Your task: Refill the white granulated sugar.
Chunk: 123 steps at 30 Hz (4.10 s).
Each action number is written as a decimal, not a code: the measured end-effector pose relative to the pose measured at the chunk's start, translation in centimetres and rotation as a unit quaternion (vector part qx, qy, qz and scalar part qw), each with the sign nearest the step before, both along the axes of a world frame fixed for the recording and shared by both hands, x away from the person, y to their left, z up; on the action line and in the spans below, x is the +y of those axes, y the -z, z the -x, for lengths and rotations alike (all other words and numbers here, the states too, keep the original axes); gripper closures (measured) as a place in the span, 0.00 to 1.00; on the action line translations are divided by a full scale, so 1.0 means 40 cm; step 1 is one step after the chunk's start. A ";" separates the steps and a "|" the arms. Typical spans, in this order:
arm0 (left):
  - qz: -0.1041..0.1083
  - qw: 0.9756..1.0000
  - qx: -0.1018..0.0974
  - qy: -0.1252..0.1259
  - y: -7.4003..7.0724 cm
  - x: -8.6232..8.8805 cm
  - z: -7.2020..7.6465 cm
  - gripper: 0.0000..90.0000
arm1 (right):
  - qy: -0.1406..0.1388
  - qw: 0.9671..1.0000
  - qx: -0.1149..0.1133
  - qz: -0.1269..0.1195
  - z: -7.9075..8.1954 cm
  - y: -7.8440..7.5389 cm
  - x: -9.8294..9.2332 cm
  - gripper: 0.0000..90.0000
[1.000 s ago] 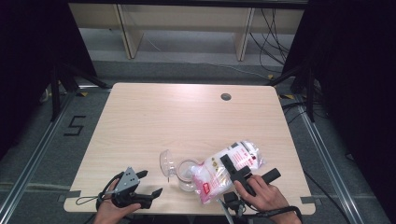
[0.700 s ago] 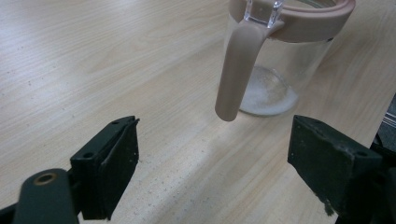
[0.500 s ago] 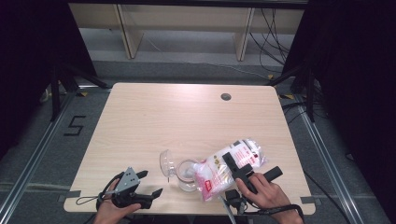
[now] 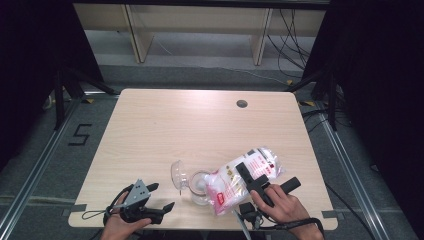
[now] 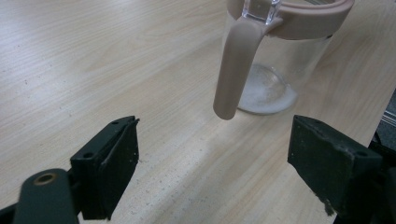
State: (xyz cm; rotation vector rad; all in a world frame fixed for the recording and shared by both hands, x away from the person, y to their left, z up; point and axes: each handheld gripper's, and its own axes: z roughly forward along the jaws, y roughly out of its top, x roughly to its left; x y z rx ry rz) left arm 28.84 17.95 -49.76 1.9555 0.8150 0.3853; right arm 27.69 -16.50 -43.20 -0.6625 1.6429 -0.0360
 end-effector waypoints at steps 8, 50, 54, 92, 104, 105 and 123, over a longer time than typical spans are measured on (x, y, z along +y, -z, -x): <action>-0.002 1.000 0.000 -0.002 0.000 0.000 0.000 0.18 | 0.012 1.000 -0.002 0.008 0.018 0.001 -0.018 0.60; -0.007 1.000 0.002 -0.004 -0.002 -0.002 0.007 0.18 | 0.010 1.000 0.000 0.014 0.030 -0.010 -0.024 0.62; -0.001 1.000 0.002 -0.006 -0.001 -0.004 0.008 0.18 | 0.001 1.000 -0.001 0.018 0.029 -0.012 -0.015 0.62; -0.006 1.000 0.004 -0.006 -0.001 -0.005 0.009 0.18 | -0.001 1.000 0.001 0.026 0.026 -0.009 -0.016 0.64; -0.006 1.000 0.004 -0.006 -0.001 -0.005 0.009 0.18 | -0.012 0.999 -0.006 0.033 0.028 -0.011 -0.003 0.65; -0.006 1.000 0.004 -0.006 -0.001 -0.005 0.009 0.18 | -0.010 0.999 -0.007 0.034 0.029 -0.012 -0.004 0.65; -0.006 1.000 0.004 -0.006 -0.001 -0.005 0.009 0.18 | 0.010 1.000 -0.003 0.013 0.026 -0.011 -0.016 0.66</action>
